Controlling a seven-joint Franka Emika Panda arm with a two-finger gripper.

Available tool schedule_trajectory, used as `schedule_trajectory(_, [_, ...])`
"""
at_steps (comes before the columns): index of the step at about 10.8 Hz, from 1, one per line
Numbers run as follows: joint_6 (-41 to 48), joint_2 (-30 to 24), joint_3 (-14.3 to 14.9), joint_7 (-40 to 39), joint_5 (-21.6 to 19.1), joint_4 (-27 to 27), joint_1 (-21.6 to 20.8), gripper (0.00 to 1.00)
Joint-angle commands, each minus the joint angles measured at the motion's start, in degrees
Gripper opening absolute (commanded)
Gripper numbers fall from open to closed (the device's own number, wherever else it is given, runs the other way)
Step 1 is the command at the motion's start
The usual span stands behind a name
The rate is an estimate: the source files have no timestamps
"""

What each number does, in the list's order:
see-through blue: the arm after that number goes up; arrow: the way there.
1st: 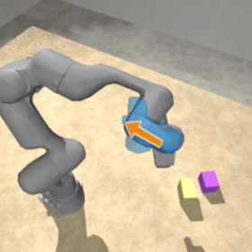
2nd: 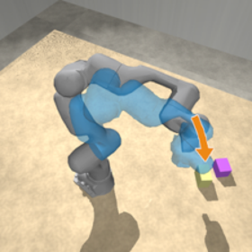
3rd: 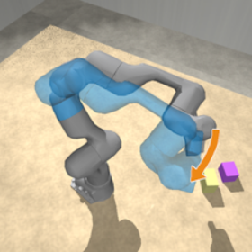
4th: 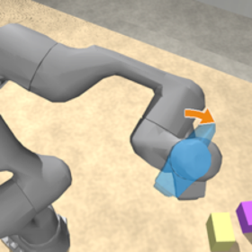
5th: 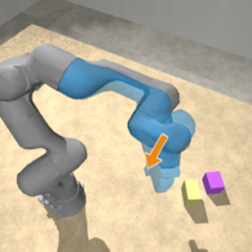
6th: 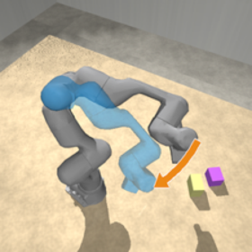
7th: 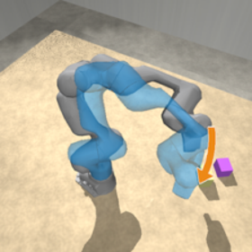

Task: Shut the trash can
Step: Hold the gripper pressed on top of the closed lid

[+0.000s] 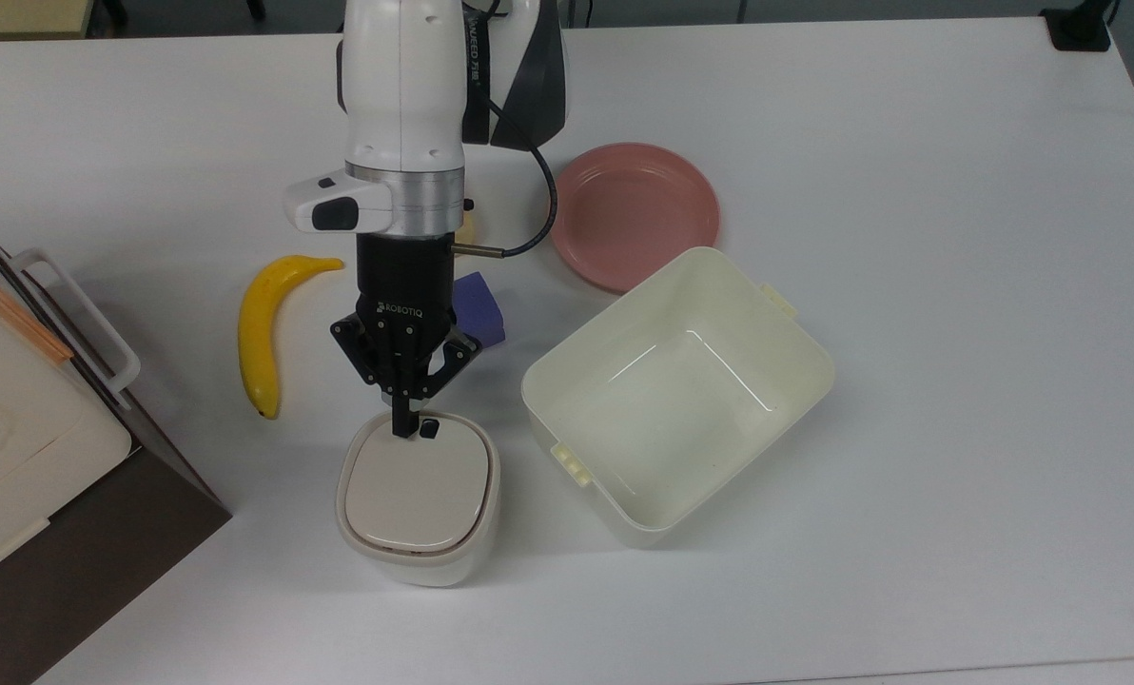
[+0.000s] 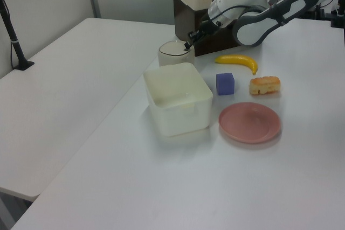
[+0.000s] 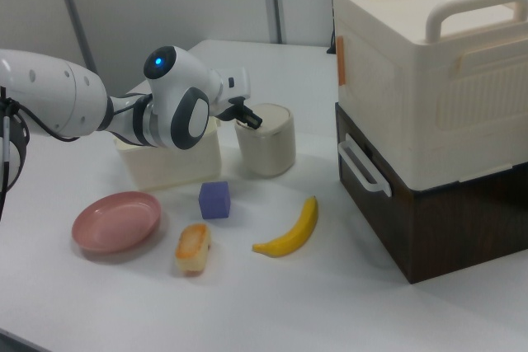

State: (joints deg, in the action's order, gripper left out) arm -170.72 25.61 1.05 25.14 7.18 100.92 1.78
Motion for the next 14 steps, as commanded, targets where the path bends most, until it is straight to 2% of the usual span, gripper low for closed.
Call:
schedule_trajectory(1, [0.91,1.27,0.53,-0.36,2.31,0.86,-0.73,0.0])
schedule_trajectory(7, [0.3,5.15,0.53,-0.27,3.01,-3.71,-2.31,0.0])
schedule_trajectory(14, [0.39,4.36,0.09,3.95,0.29,-6.0,-0.38,0.0])
